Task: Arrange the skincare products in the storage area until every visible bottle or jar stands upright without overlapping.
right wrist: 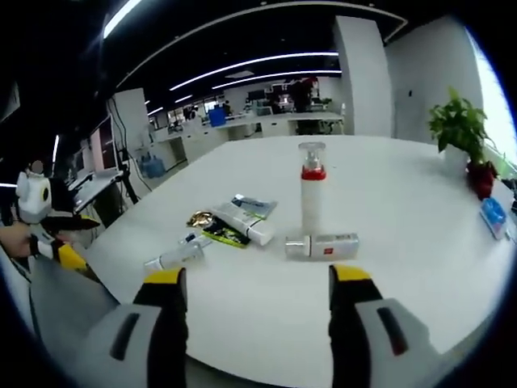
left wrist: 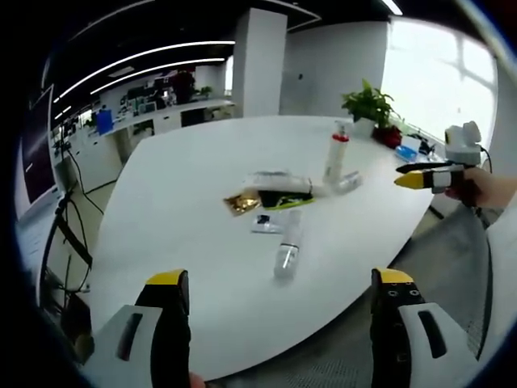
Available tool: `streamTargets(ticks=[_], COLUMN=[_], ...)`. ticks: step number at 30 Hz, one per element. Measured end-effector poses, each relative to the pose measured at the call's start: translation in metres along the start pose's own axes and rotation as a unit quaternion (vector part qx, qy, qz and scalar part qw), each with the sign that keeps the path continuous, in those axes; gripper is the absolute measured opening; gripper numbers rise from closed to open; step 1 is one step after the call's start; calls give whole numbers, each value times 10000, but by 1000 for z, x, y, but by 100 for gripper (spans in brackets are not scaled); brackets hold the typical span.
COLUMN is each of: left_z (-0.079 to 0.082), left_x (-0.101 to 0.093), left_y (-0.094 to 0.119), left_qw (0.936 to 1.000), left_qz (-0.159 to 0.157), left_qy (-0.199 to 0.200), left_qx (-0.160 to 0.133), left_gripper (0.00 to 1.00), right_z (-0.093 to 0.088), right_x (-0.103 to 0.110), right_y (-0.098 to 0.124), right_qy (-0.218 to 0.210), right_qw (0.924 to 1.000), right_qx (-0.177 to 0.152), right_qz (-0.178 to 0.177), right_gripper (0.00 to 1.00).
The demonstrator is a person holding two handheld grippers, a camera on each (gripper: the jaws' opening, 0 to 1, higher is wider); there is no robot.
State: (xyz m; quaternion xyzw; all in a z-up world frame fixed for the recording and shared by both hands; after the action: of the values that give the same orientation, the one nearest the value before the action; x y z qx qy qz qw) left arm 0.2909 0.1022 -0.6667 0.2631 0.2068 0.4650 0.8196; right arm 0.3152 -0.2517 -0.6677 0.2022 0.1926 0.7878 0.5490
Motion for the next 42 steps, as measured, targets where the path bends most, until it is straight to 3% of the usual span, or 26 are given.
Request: streamTargets(ticks=[42], left_z=[0], left_x=[0], left_y=[1], left_qw=[10000], left_qz=[36], left_qy=[16], left_qx=[-71], left_gripper=[90], right_z=[-4], right_x=[-2], right_y=[-2], right_qy=[-125], right_qw=[9997], right_qx=[197], right_qz=[-6], right_gripper=[67])
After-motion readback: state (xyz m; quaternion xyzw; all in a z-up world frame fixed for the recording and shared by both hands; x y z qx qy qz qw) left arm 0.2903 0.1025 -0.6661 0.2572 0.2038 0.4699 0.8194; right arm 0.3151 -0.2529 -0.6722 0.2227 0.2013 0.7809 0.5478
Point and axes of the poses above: the point that each gripper's makers call its tool centre point, and the gripper's own axes: y roughly backward along the fingers, x roughly to its left, z roughly out of its top, the point moved 9 cm from there along y, roughly backward along the fingers, and after that the axes turned 4 degrees about x, right-handed, at the moved point
